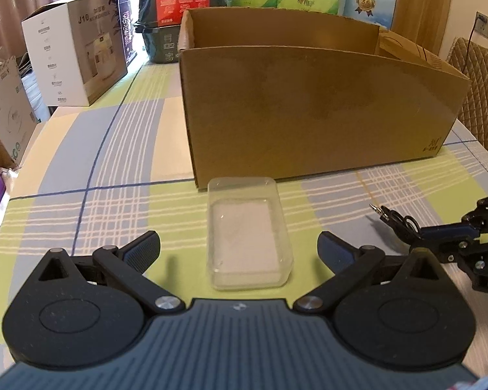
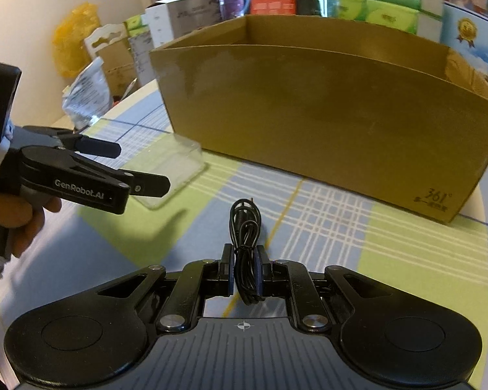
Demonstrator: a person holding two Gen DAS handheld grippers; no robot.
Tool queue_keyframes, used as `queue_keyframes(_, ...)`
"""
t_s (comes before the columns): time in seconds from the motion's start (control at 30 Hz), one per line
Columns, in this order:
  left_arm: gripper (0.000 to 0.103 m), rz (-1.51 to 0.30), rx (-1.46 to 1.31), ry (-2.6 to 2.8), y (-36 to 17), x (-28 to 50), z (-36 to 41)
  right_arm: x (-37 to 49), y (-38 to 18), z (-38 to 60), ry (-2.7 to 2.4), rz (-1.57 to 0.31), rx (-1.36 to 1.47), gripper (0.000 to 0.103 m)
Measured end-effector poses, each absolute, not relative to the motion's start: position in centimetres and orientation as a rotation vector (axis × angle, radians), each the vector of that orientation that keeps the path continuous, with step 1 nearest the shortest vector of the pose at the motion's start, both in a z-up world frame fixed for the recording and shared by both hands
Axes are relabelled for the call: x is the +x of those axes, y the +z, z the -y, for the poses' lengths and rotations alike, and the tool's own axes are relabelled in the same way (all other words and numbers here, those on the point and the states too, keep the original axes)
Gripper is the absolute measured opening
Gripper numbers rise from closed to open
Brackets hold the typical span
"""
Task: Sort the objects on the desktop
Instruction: 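Grasp the black cable with the right tool while the left tool grasps the clear container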
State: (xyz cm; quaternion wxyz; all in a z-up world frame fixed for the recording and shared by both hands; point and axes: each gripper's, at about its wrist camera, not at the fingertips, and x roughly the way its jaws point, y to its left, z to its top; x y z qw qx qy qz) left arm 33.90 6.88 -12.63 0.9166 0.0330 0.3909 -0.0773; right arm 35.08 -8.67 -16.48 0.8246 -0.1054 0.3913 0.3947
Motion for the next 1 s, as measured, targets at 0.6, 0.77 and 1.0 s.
queue_keyframes(0.6,0.060,-0.822,0.062,-0.136,-13.9,35.4,-6.2,35.4,-15.6,11.0,0.733,-0.867,-0.123,0.009)
queue_keyframes(0.77,0.052,-0.831,0.073,-0.143,-13.9,35.0,-5.8,35.4,-15.6,11.0,0.725,-0.865,-0.121,0.009)
queue_keyframes(1.0,0.052,-0.860,0.049,-0.160,-13.4,34.7,-4.9,35.7,-15.3,11.4,0.692,-0.860,-0.098,0.009)
